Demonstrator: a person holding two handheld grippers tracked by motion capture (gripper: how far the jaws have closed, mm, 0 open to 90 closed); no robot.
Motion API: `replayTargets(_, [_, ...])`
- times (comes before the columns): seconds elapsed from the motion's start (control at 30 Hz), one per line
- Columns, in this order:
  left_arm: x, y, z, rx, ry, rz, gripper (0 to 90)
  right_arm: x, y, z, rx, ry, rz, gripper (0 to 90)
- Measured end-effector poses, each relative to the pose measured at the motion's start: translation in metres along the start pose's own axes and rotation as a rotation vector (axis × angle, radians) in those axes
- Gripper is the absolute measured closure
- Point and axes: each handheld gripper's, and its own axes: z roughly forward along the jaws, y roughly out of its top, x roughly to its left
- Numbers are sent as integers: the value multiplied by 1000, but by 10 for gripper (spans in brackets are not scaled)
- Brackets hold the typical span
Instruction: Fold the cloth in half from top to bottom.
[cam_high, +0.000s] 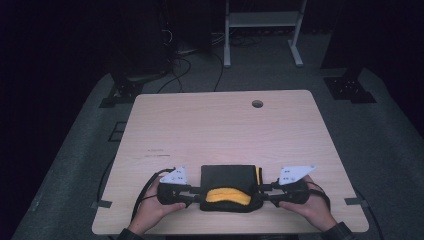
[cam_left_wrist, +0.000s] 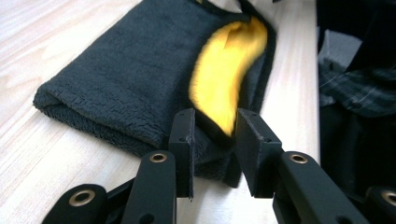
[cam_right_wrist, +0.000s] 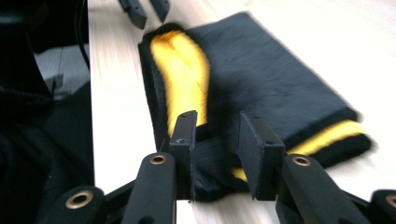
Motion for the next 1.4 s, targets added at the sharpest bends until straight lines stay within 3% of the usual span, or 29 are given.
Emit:
replayTargets(0.17, [7,6,-7,-31,26,-4,737,-11,-4,-18,-40,-41,41,731])
replayTargets(0.33, [16,14,2,-27,47,-16,771,-19,5,-5,-41,-23,49,753])
replayTargets(0.47, [16,15,16,11,26,-9,778,-13,13,25,24,26,11,763])
replayTargets(0.5, [11,12,23,41,10,2,780,-11,13,33,47,41,2,764])
replayTargets(0.53, [11,12,23,41,10,2,781,-11,13,33,47,41,2,764])
replayTargets(0.6, [3,7,27,86,-10,27,780,-6,9,47,112,57,-23,775])
replayTargets(0.67, [1,5,27,95,-14,31,773,-2,5,51,151,64,-43,781])
replayTargets(0.73, [-5,-3,28,137,-11,36,765,3,2,52,180,60,-71,783])
replayTargets(0.87, [-9,-5,30,152,7,52,765,7,-1,53,192,42,-139,787])
replayTargets(1.07, [-11,-5,30,153,23,36,758,1,1,54,200,71,-146,790])
replayTargets(1.13, [-12,-5,29,147,16,22,678,-1,1,54,199,85,-135,772])
replayTargets(1.17, [-12,-4,27,134,12,9,601,-2,1,52,179,90,-112,694])
replayTargets(1.27, [-11,-4,21,91,33,-8,496,-5,1,48,148,75,-82,655])
replayTargets(1.3, [-9,-3,17,68,64,-5,496,-7,2,45,133,62,-75,628])
replayTargets(1.37, [-7,-3,12,39,94,-13,385,-14,1,35,83,11,-52,505])
replayTargets(1.4, [-6,-3,10,32,107,-18,350,-14,1,35,83,11,-52,505])
